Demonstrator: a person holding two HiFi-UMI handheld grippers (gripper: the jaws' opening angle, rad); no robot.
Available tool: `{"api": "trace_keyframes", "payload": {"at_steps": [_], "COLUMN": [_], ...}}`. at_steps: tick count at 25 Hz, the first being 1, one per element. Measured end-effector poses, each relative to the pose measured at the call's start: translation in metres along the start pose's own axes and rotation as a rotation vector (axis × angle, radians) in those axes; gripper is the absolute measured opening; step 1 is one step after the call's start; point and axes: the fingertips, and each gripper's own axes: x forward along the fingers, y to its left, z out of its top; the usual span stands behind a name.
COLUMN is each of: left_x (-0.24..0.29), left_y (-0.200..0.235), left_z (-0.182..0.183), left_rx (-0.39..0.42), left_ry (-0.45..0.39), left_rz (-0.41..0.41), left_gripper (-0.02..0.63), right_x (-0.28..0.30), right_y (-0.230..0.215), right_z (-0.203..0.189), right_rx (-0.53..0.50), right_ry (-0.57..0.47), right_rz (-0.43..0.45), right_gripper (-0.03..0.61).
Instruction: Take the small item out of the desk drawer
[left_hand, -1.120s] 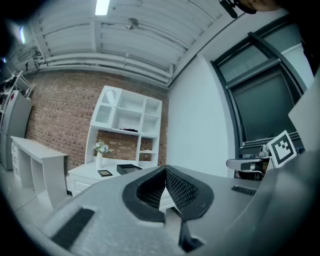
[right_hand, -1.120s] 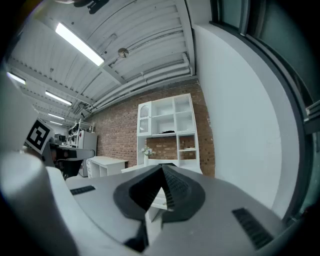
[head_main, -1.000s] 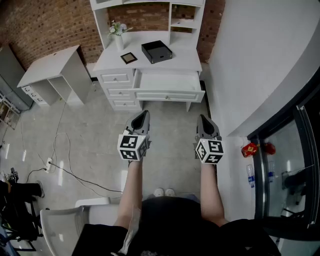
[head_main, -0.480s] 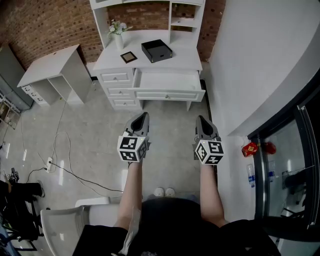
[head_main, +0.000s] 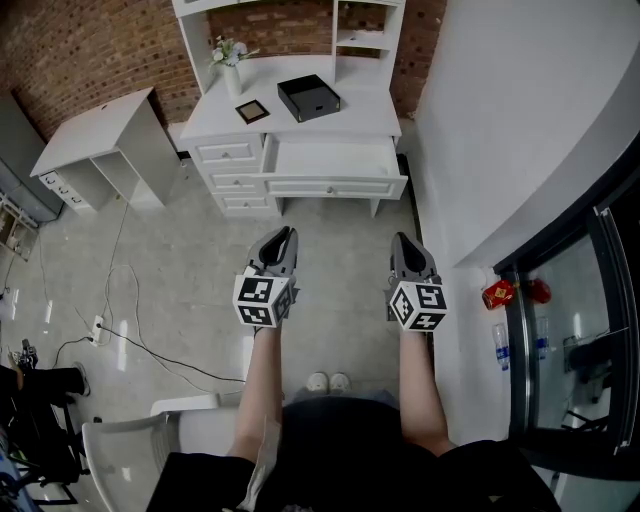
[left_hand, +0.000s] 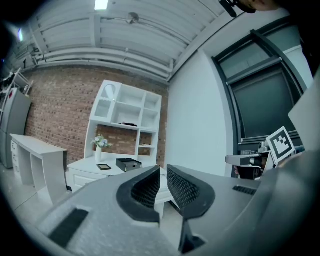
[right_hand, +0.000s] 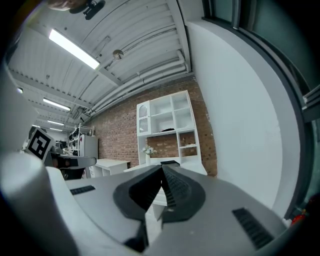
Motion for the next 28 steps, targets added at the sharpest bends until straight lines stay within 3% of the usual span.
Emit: {"api": "trace_keyframes", "payload": {"at_steps": [1,3,6,9,28], "left_x": [0.000,0.001,0.000,0.002,0.027], "left_y": [0.001,0.002,0.005,0.011,0.025], "left_z": [0.000,0.000,-0.001,-0.001,-0.015], "left_rx": [-0.006,-0.018,-0.025,-0.029,-0.016], "left_ry": [-0.006,-0.015,-0.023,-0.024,-0.011], "left_rz": [-0.005,-0.010,-0.006,0.001,-0.069], "left_gripper": [0.020,0.121,0.211,0.263,0.304], "right_x": [0.000,0.000,0.000,0.001,0.005], "right_y": [0.000,-0.002,-0.002,-0.001,-0.009], "right_z": [0.000,-0.001,-0.002,0.001,-0.011], "right_rx": [0.002,0.005,0.005,0.001,0.010], "right_ry": [-0.001,-0.004,-0.005,-0.009,-0.022], "right_rz": [-0.001,-0.002,-0.007,-0.013,-0.099], "right_gripper": [-0.002,-0.002,-0.002,-0.002,-0.002]}}
